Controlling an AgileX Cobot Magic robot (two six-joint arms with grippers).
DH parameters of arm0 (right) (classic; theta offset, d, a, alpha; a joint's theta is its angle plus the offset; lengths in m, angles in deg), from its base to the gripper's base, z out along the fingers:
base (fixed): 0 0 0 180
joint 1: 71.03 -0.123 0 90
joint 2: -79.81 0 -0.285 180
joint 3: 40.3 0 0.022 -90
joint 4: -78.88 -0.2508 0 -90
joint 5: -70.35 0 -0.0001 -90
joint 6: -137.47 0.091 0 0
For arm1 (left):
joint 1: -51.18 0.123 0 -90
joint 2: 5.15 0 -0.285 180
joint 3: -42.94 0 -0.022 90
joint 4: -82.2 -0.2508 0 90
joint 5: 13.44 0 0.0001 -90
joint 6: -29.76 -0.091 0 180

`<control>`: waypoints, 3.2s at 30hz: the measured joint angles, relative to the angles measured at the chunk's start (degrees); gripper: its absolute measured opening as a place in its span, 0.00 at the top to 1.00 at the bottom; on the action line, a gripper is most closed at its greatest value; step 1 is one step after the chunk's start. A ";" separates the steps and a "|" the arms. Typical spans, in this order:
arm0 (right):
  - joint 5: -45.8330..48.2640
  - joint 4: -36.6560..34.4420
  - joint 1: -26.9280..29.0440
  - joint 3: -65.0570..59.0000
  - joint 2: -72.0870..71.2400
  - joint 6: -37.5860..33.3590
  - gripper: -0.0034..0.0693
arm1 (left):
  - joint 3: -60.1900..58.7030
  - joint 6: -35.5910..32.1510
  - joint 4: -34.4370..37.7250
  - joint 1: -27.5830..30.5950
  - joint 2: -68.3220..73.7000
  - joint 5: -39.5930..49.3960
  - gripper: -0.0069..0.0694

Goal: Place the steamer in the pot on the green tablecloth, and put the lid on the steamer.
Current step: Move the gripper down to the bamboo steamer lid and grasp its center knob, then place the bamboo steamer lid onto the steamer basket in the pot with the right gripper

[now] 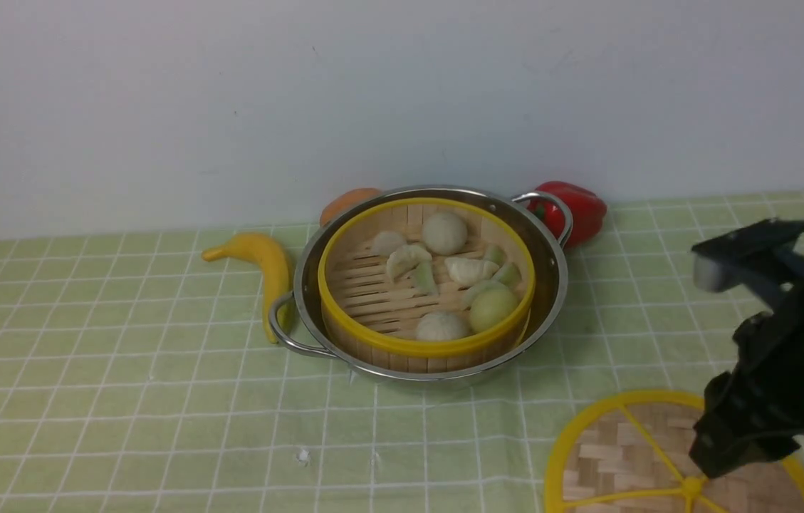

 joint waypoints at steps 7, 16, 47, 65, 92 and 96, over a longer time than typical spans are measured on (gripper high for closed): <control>-2.31 10.64 -4.30 0.17 4.84 8.62 0.62 | 0.00 0.00 0.00 0.00 0.00 0.00 0.65; -7.30 11.25 -4.37 0.36 10.64 9.43 0.62 | 0.00 0.00 0.00 0.00 0.00 0.00 0.63; -15.94 13.84 -4.77 1.18 -0.16 21.76 0.76 | 0.00 0.00 0.00 0.00 0.00 -0.05 0.59; -17.07 4.10 -8.82 31.11 14.08 -2.13 0.76 | 0.00 0.00 0.00 0.00 -0.08 -0.05 0.59; -18.04 3.94 -11.22 47.85 33.85 -7.69 0.76 | 0.00 0.00 0.00 0.00 -0.09 -0.05 0.59; -18.66 3.94 -11.22 47.85 33.85 -7.80 0.76 | 0.00 0.00 0.00 0.00 -0.09 -0.05 0.59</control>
